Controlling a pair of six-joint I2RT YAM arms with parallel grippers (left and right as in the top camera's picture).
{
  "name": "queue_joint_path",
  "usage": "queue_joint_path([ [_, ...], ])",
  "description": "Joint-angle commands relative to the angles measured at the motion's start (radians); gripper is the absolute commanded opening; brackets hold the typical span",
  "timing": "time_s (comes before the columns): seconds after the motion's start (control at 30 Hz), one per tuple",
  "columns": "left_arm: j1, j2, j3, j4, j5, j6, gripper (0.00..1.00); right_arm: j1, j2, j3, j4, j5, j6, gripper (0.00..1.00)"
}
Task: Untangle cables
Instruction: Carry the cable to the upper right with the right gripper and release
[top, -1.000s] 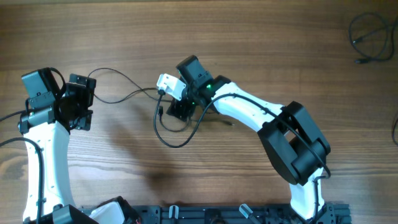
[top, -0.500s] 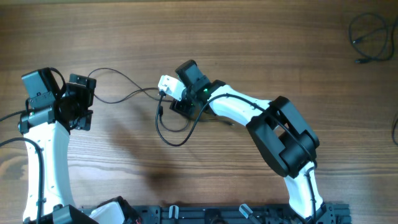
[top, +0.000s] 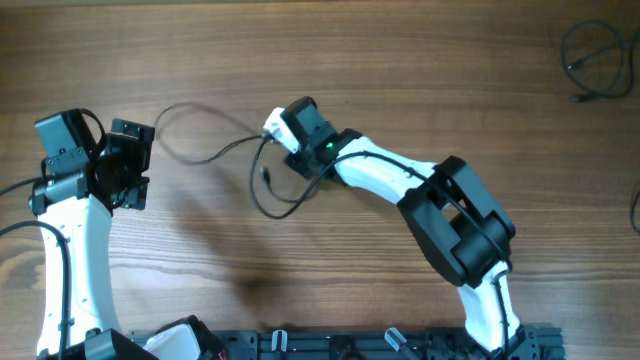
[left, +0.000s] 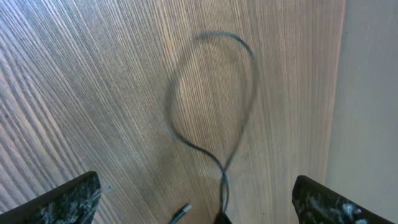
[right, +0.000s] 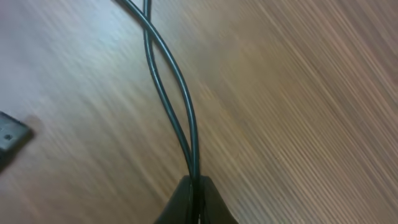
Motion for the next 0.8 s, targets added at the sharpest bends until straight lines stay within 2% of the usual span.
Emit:
queue_joint_path([
  [0.0,-0.006,0.002,0.018,0.0,-0.01,0.008,1.0,-0.071,-0.066,-0.01,-0.096,0.132,0.119,0.04],
  [0.17,-0.006,0.002,0.018,0.0,-0.01,0.008,1.0,-0.218,-0.219,-0.01,-0.246,0.238,0.213,0.04],
  [0.3,-0.006,0.002,0.018,0.0,-0.01,0.008,1.0,-0.394,-0.342,-0.01,-0.302,0.262,0.214,0.04],
  [0.37,-0.006,0.002,0.018,0.0,-0.01,0.008,1.0,-0.475,-0.383,-0.01,-0.306,0.265,0.195,0.04],
  [0.5,-0.006,0.002,0.018,0.0,-0.01,0.008,1.0,-0.64,-0.438,-0.01,-0.312,0.194,-0.005,0.04],
  [0.6,-0.006,0.002,0.018,0.0,-0.01,0.008,1.0,-0.715,-0.438,-0.01,-0.307,0.178,-0.055,0.04],
  [0.77,-0.006,0.002,0.018,0.0,-0.01,0.008,1.0,-0.806,-0.438,-0.01,-0.224,0.235,0.011,0.04],
])
